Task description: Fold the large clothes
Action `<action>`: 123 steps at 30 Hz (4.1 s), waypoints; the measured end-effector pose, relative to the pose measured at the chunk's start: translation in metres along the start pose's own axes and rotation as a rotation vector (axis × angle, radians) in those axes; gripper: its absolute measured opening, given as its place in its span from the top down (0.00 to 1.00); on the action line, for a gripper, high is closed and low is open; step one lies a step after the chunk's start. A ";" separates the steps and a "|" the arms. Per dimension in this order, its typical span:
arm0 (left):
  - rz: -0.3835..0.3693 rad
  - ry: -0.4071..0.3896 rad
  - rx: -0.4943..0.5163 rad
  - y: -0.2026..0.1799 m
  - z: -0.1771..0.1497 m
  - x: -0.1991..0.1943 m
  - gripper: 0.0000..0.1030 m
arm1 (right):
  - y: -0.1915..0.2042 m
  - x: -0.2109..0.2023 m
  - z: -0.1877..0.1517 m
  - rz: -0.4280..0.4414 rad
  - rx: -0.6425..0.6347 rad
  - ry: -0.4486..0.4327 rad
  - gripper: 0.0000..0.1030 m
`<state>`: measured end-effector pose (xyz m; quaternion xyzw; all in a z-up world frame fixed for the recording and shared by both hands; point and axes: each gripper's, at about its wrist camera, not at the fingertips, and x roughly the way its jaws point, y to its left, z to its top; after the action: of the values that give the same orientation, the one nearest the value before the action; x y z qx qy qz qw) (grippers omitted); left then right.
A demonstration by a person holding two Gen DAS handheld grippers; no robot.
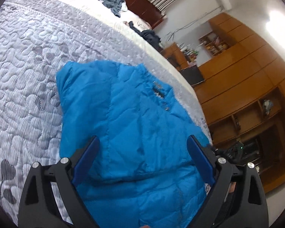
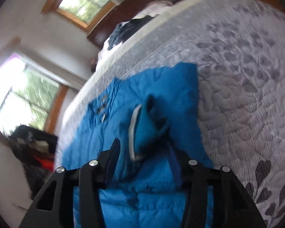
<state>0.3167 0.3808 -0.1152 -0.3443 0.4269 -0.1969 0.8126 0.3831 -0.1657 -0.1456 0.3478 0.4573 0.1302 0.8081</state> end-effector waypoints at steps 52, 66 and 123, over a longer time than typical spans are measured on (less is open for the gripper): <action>0.060 0.258 0.025 0.041 -0.148 -0.118 0.09 | -0.083 -0.125 -0.110 -0.016 -0.101 0.251 0.32; -0.058 0.382 -0.063 0.030 -0.232 -0.098 0.09 | -0.082 -0.123 -0.210 0.143 -0.058 0.422 0.29; -0.258 0.144 -0.205 -0.013 -0.004 -0.022 0.90 | 0.036 -0.067 -0.007 0.203 -0.182 0.174 0.87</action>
<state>0.3010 0.3841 -0.0948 -0.4625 0.4540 -0.2793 0.7085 0.3443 -0.1716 -0.0797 0.3051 0.4746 0.2816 0.7761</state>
